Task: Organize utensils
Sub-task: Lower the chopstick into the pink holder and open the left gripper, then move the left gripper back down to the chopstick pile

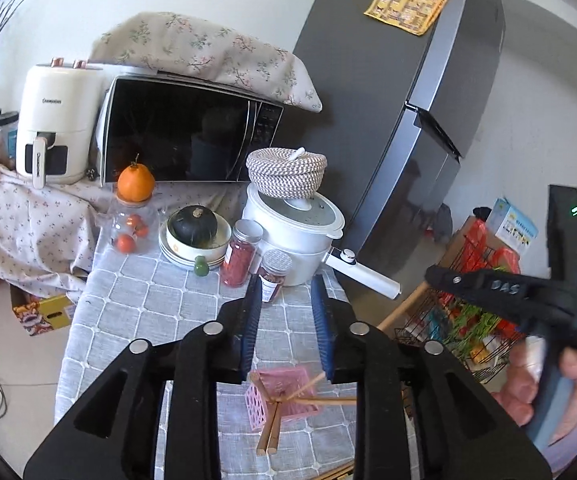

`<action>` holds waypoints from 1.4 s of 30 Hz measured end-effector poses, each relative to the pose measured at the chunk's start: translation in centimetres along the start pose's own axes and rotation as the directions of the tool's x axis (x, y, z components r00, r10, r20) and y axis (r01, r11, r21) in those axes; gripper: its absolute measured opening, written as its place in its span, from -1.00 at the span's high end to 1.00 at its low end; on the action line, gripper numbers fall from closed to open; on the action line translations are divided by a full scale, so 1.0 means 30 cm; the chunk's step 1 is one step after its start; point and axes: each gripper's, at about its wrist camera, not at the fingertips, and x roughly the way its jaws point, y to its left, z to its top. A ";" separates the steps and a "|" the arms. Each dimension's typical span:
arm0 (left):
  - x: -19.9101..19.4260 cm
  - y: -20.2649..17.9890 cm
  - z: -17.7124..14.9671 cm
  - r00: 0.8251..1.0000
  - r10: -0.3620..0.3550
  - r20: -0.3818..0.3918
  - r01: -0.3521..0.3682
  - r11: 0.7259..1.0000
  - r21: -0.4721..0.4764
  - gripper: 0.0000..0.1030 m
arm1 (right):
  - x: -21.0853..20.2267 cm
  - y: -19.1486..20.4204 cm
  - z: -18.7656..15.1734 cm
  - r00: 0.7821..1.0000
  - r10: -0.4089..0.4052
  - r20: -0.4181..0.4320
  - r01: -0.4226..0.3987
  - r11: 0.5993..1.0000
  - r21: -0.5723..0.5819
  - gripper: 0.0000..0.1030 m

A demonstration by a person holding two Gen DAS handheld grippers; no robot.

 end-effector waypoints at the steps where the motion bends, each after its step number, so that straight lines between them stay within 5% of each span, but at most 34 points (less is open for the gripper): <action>1: 0.004 0.005 -0.003 1.000 0.000 -0.003 0.000 1.000 -0.004 0.52 | 0.013 0.004 -0.003 1.000 -0.002 0.000 0.002 1.000 -0.003 0.84; 7: 0.056 0.038 -0.041 0.999 0.008 -0.053 -0.009 1.000 -0.017 0.49 | 0.098 0.033 -0.033 1.000 0.003 -0.023 -0.004 0.999 -0.043 0.77; 12: 0.052 0.024 -0.057 0.998 0.029 -0.052 -0.029 1.000 0.005 0.49 | 0.076 0.055 -0.088 0.999 -0.036 0.031 0.039 0.994 -0.103 0.39; 18: -0.010 -0.038 -0.084 0.998 0.060 -0.016 -0.059 0.997 0.051 0.20 | -0.012 0.074 -0.189 0.992 -0.089 0.086 0.102 0.981 -0.165 0.23; 28: -0.079 -0.072 -0.239 0.983 0.182 -0.039 -0.178 0.980 0.088 -0.28 | -0.124 0.012 -0.379 0.975 -0.185 0.121 0.202 0.968 -0.148 -0.31; 36: -0.092 -0.055 -0.364 0.971 0.211 -0.109 -0.203 0.976 0.084 -0.40 | -0.147 -0.030 -0.532 0.960 -0.259 0.106 0.273 0.950 -0.152 -0.56; 42: -0.083 -0.041 -0.438 0.959 0.243 -0.145 -0.234 0.969 0.077 -0.74 | -0.146 -0.065 -0.615 0.953 -0.285 0.102 0.297 0.946 -0.129 -0.83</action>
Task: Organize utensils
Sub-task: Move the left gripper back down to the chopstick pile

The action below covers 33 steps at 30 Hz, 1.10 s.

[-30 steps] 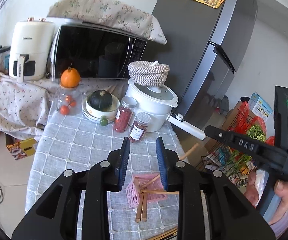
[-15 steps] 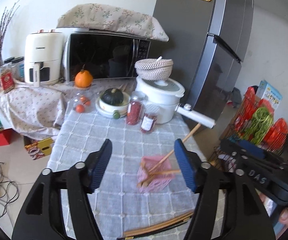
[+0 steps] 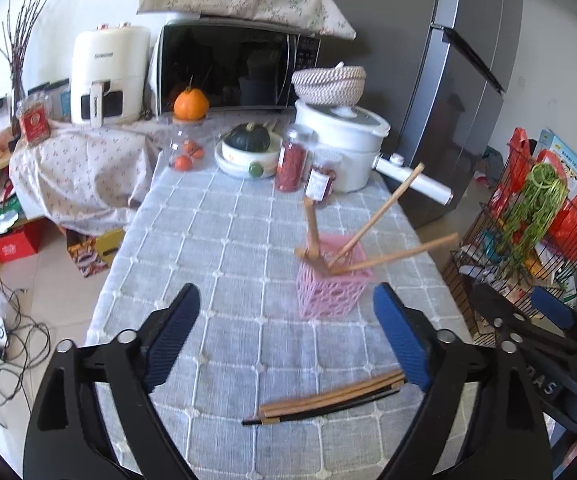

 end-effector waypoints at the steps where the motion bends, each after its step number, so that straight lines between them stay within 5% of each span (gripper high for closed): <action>1: 0.013 0.005 -0.021 1.000 0.004 -0.015 -0.004 1.000 -0.004 -0.83 | 0.003 -0.016 -0.022 1.000 -0.018 0.000 0.018 1.000 0.010 -0.88; 5: 0.089 0.022 -0.093 0.994 0.000 -0.113 0.000 1.000 0.000 -0.86 | 0.041 -0.103 -0.136 0.996 -0.082 -0.026 0.083 0.995 0.046 -0.88; 9: 0.192 0.045 -0.146 0.970 -0.038 -0.241 0.033 0.999 -0.025 -0.86 | 0.103 -0.208 -0.243 0.987 -0.120 -0.106 0.129 0.988 0.080 -0.88; 14: 0.297 0.042 -0.204 0.915 -0.094 -0.392 0.083 0.996 -0.044 -0.86 | 0.163 -0.341 -0.333 0.969 -0.133 -0.208 0.170 0.970 0.171 -0.88; 17: 0.312 -0.057 -0.242 0.888 -0.134 -0.440 0.174 0.983 0.051 -0.85 | 0.146 -0.415 -0.347 0.968 -0.150 -0.203 0.198 0.949 0.244 -0.88; 25: 0.361 -0.417 -0.338 0.859 -0.146 -0.491 0.362 0.851 0.380 -0.51 | 0.075 -0.600 -0.369 0.967 -0.192 -0.170 0.247 0.876 0.415 -0.88; 30: 0.468 -0.548 -0.316 0.833 -0.138 -0.536 0.398 0.822 0.407 -0.23 | 0.077 -0.678 -0.386 0.967 -0.170 -0.190 0.243 0.839 0.488 -0.88; 33: 0.535 -0.612 -0.307 0.816 -0.109 -0.568 0.404 0.810 0.425 0.13 | 0.089 -0.699 -0.391 0.969 -0.137 -0.208 0.227 0.829 0.511 -0.88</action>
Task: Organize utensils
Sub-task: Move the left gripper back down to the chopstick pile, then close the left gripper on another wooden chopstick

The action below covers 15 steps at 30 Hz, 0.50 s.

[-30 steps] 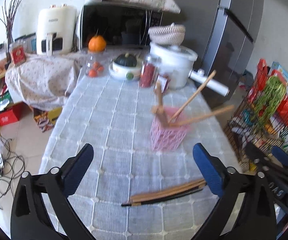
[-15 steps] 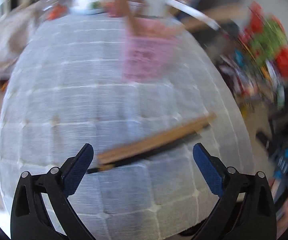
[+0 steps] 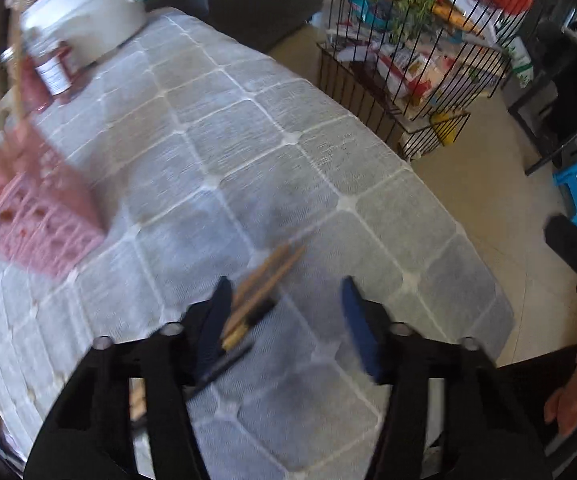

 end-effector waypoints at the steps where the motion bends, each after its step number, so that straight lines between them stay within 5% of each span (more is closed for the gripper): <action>1: 0.022 -0.001 0.020 1.000 0.004 -0.022 -0.004 1.000 0.008 0.23 | 0.003 -0.004 0.002 1.000 0.007 -0.009 -0.007 1.000 0.006 -0.88; 4: 0.052 0.005 0.044 0.998 0.029 -0.057 -0.029 0.999 0.015 0.43 | 0.008 -0.004 -0.001 0.999 0.037 -0.034 -0.037 0.999 0.011 -0.88; 15: 0.100 0.068 0.109 0.989 -0.011 -0.150 0.006 0.999 -0.036 0.65 | 0.026 0.035 -0.016 0.995 0.062 -0.075 -0.064 0.998 -0.023 -0.88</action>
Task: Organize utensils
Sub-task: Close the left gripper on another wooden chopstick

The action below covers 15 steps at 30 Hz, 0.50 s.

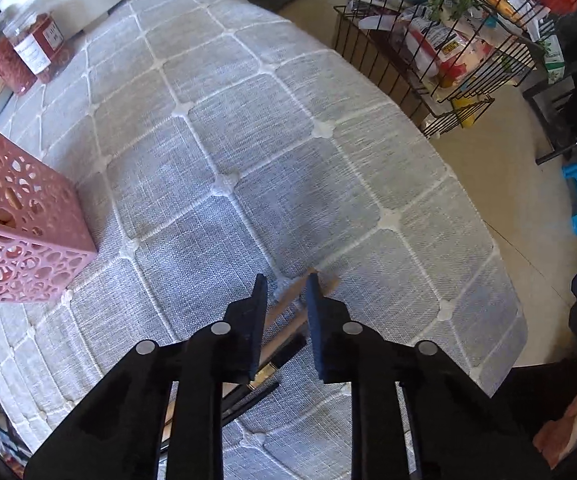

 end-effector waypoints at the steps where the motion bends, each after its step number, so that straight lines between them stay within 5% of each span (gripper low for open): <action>1: 0.004 0.002 0.003 1.000 0.004 -0.004 -0.004 1.000 0.003 0.69 | 0.002 0.001 -0.001 1.000 -0.002 -0.001 0.002 1.000 0.000 -0.88; 9: 0.022 -0.016 0.015 0.999 0.037 -0.025 -0.035 0.998 0.051 0.71 | 0.045 0.010 -0.003 0.997 0.011 -0.076 -0.010 1.000 0.018 -0.88; 12: -0.006 -0.033 -0.027 0.995 0.072 0.076 -0.080 0.991 0.107 0.76 | 0.065 0.022 -0.010 0.993 0.025 -0.113 -0.022 1.000 0.022 -0.88; 15: -0.073 -0.052 -0.095 0.970 0.130 0.203 -0.160 0.977 0.138 0.89 | 0.079 0.034 -0.017 0.991 0.028 -0.128 -0.025 0.999 0.026 -0.88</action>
